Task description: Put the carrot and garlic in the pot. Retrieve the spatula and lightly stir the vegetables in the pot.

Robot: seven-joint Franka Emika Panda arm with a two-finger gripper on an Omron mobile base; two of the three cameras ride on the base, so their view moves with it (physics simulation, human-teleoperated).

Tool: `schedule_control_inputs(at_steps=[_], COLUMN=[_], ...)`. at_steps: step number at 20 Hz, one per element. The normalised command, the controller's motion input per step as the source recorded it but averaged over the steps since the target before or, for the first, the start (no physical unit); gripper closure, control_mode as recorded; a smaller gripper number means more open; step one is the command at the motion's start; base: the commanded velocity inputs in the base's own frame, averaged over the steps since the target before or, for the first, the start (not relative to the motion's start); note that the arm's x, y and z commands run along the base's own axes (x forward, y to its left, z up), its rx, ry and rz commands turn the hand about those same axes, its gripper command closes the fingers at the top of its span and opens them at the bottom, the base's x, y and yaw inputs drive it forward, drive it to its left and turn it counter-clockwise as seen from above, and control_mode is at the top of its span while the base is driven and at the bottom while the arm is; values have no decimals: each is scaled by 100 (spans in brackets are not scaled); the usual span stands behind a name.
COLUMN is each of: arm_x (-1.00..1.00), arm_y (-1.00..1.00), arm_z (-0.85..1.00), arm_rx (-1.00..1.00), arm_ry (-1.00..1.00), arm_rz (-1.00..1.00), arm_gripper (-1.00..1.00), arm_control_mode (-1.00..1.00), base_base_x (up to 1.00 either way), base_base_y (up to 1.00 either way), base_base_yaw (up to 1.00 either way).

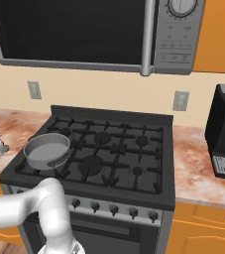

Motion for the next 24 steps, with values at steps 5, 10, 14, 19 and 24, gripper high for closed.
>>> schedule_control_inputs(at_steps=[5,10,14,19,24], arm_x=[0,0,0,0,-23], arm_y=[0,0,0,-4,-18], arm_z=[-24,-17,0,-1,76], arm_rx=[2,1,0,0,2], arm_ry=[0,0,4,0,-3], arm_rz=[0,0,0,0,-2], arm_gripper=[100,100,100,100,100], arm_control_mode=[-100,-100,-100,-100,-100], base_base_x=[0,0,0,0,0], base_base_y=[0,0,0,0,0], base_base_yaw=[0,0,0,0,0])
